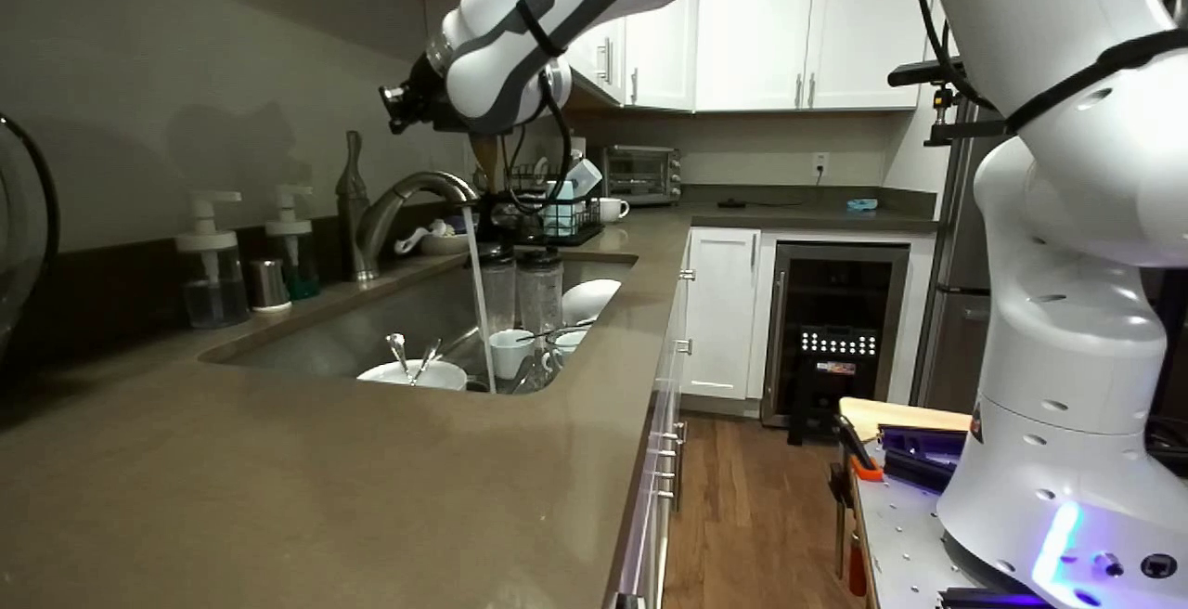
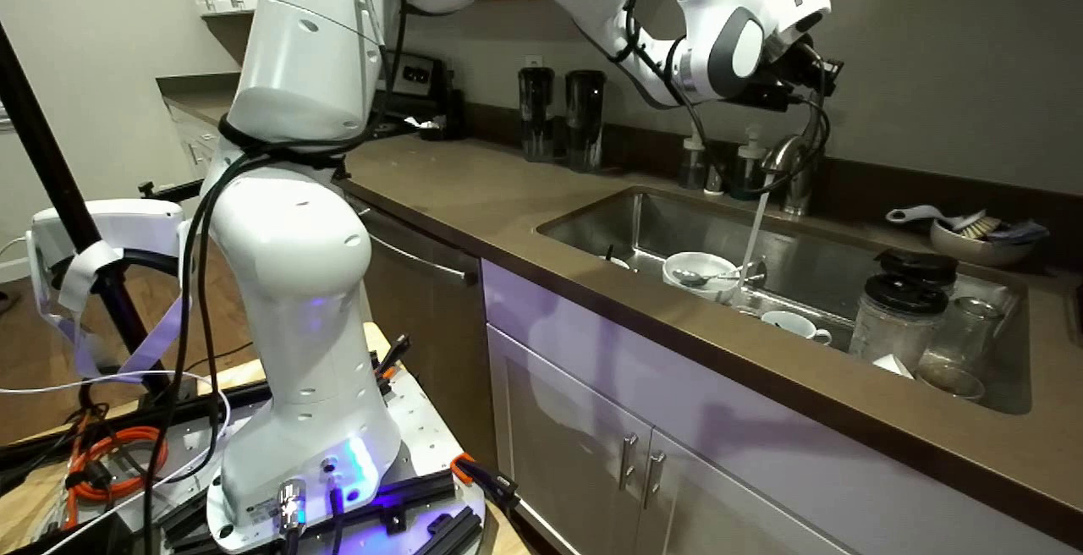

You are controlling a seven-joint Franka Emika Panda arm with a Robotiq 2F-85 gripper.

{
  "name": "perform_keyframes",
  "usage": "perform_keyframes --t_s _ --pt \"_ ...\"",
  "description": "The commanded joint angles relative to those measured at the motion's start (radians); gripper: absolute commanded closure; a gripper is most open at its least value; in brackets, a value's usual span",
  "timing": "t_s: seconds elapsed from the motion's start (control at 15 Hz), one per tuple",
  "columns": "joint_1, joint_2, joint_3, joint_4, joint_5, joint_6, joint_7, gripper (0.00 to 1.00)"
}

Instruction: Open the tap

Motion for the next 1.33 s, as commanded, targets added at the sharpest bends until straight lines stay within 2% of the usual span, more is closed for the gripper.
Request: perform_keyframes --t_s 0.0,0.33,0.73,1.0,1.27 --pt "0.073 -0.113 -0.077 -0.151 -0.021 0.029 0.010 0.97" --pt "0.175 -0.208 -0.188 -0.259 -0.043 0.003 0.002 0.97" --pt "0.330 -0.290 -0.361 -0.326 -0.112 -0.049 0.011 0.97" --pt "0.426 -0.335 -0.464 -0.315 -0.194 -0.173 0.044 0.97" --pt "0.486 -0.397 -0.506 -0.311 -0.306 -0.285 0.107 0.97"
